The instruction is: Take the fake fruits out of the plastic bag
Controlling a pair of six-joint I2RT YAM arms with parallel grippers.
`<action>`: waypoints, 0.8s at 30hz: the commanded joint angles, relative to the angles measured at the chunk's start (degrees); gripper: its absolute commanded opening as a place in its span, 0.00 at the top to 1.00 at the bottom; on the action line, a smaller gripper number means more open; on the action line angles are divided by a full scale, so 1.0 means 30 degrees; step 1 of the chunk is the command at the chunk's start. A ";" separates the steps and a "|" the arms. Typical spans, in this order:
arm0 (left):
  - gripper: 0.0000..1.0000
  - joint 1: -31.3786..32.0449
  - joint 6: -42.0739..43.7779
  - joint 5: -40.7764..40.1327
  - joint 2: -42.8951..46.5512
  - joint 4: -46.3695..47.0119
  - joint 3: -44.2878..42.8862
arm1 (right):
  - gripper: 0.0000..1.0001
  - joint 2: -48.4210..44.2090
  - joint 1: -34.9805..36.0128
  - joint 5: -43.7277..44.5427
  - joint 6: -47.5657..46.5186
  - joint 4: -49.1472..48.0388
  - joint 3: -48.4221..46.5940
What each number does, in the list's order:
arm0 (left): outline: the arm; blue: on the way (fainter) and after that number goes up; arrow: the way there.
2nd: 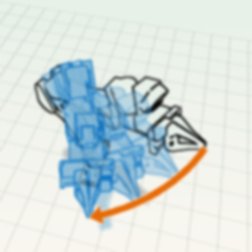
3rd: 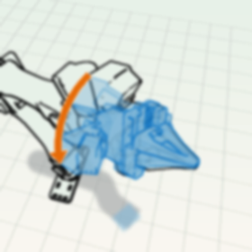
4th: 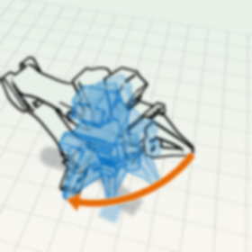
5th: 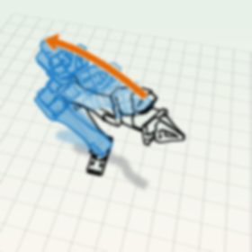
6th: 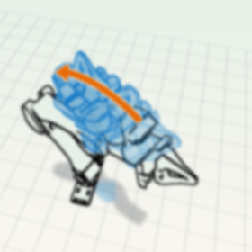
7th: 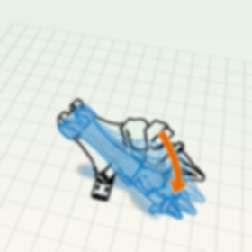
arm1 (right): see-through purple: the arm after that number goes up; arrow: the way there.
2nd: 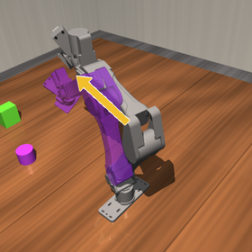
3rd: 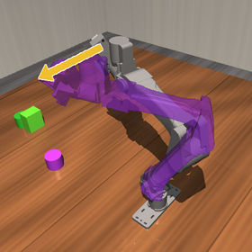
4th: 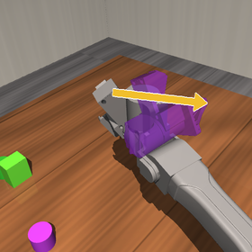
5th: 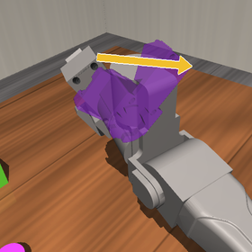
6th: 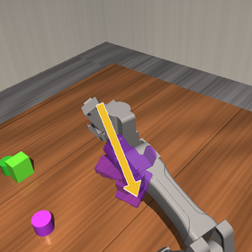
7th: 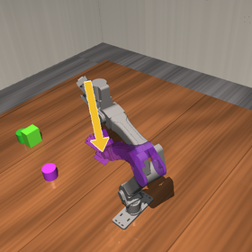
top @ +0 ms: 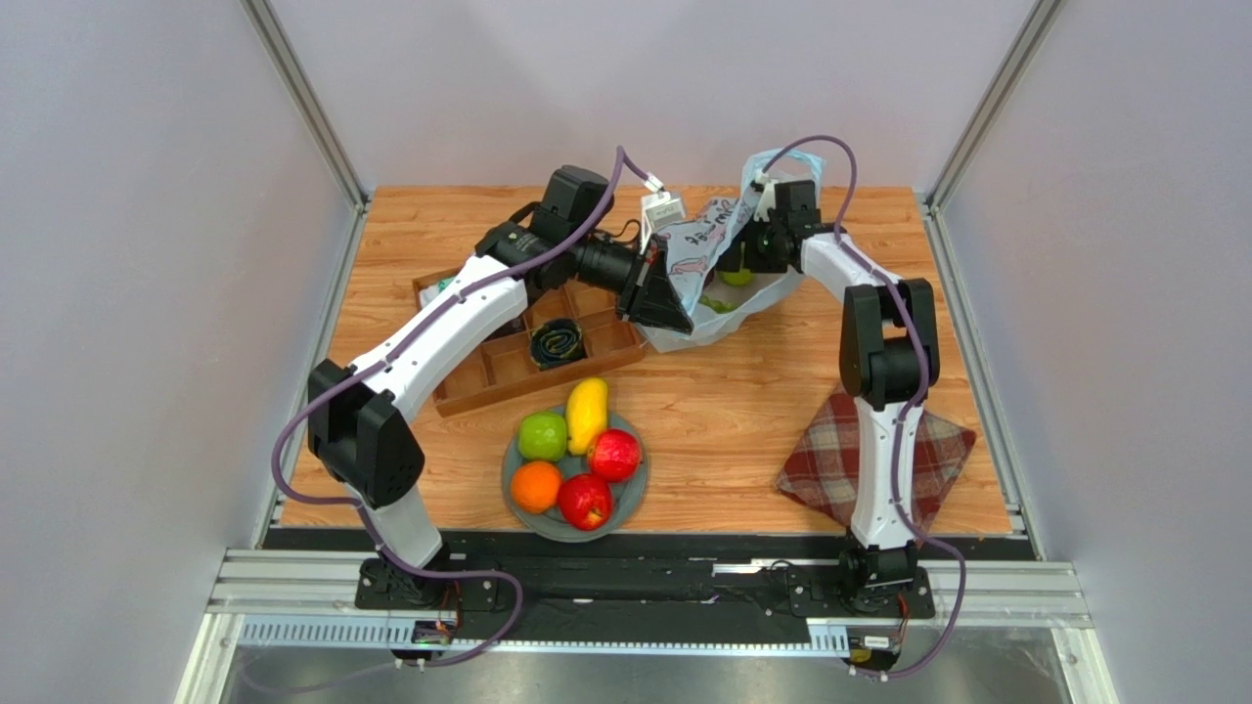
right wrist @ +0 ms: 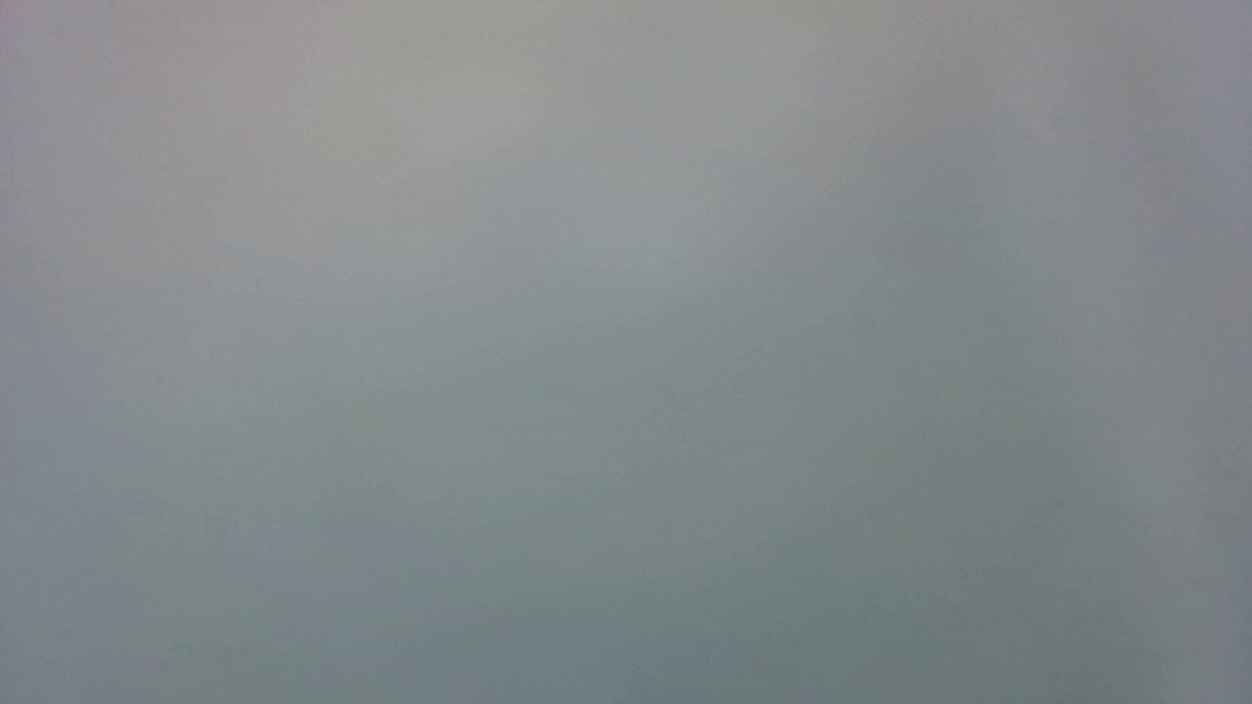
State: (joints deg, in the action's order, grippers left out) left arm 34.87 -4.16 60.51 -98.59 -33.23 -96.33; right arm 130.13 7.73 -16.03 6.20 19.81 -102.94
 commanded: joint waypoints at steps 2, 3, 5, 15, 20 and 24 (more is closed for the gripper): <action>1.00 0.0153 0.0362 -0.0013 -0.0185 0.0091 -0.0495 | 0.88 -0.2736 -0.0495 -0.2679 -0.1009 0.0801 0.1877; 1.00 0.0153 0.0392 -0.0217 -0.0359 0.0121 -0.0525 | 0.89 -0.3813 -0.0582 -0.3292 -0.1272 0.1040 0.2199; 1.00 0.0124 0.0421 -0.0803 -0.0565 0.0179 -0.0817 | 0.92 -0.5165 -0.0671 -0.5197 -0.1975 0.1711 0.3516; 1.00 -0.1193 -0.2066 -0.1128 -0.3316 0.2170 -0.3746 | 0.92 -1.3721 -0.0321 -1.2027 -0.8578 0.8092 0.8180; 1.00 -0.2130 -0.2303 -0.0923 -0.3817 0.2493 -0.4422 | 0.91 -1.6153 0.0527 -1.2119 -1.3511 1.3011 0.8675; 1.00 -0.2542 -0.2683 -0.0834 -0.3964 0.2961 -0.4159 | 0.89 -1.8907 0.2722 -1.0801 -1.6506 1.3233 1.1249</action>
State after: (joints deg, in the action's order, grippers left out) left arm 28.14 -10.37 56.88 -110.17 -27.53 -107.13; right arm 80.44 10.46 -49.19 -28.93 51.64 -74.96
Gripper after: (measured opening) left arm 0.008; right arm 0.663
